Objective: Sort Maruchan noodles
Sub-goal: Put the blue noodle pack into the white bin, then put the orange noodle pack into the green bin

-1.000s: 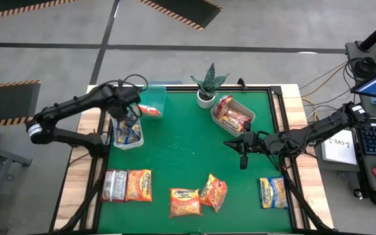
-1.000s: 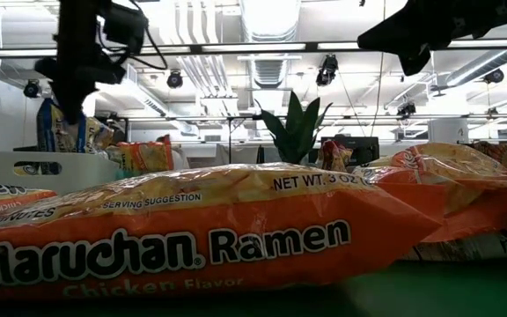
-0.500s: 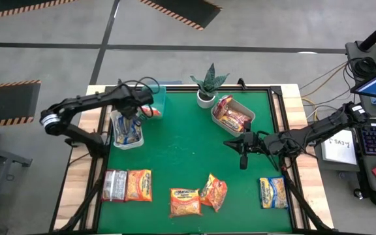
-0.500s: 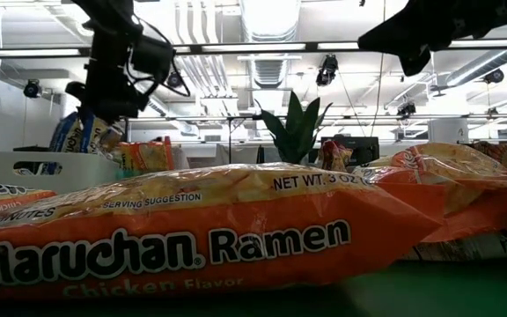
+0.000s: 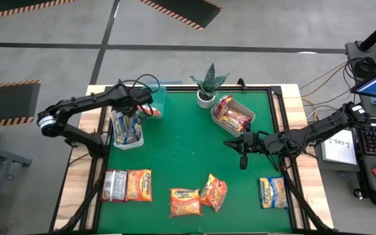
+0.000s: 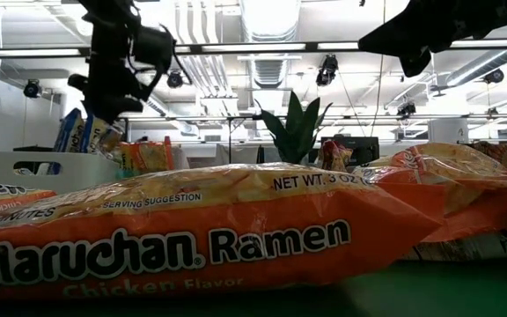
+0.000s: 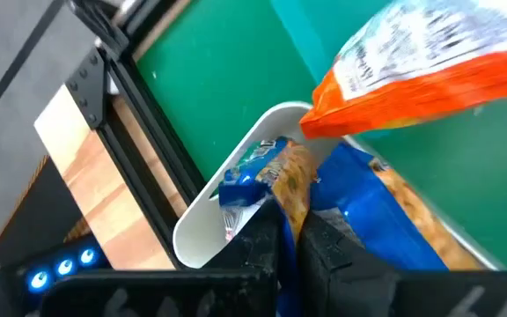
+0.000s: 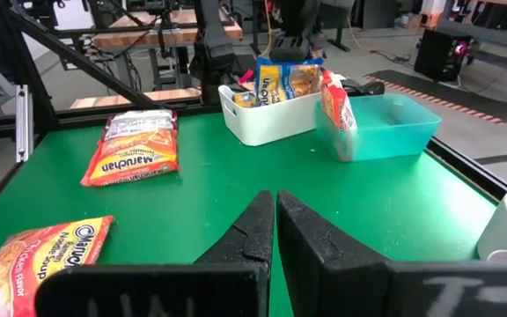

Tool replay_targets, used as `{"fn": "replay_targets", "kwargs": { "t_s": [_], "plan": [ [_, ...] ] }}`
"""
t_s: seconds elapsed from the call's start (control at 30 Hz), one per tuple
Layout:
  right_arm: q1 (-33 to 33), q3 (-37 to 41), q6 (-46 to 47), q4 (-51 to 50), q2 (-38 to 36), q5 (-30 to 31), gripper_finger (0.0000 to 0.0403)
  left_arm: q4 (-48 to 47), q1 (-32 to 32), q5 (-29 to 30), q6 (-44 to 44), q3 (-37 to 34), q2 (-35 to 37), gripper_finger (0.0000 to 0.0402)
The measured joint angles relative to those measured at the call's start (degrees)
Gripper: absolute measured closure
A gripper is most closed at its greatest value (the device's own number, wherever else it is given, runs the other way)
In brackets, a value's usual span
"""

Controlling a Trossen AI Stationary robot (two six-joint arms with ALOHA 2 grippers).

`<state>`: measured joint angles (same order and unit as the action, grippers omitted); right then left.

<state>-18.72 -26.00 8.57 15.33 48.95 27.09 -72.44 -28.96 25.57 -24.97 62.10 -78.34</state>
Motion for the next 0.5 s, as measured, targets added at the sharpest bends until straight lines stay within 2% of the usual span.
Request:
{"fn": "replay_targets", "kwargs": {
  "t_s": [0.3,0.5],
  "plan": [
    [0.00,-2.39,3.42,-0.28,0.02,-0.02,0.0394,0.18,3.96,1.27,-1.51,1.81,7.90,0.0350],
    [0.00,-6.23,7.50,-6.69,0.02,-0.06,0.0394,0.38,9.00,4.53,-5.80,1.90,12.67,0.0310]
  ]
}}
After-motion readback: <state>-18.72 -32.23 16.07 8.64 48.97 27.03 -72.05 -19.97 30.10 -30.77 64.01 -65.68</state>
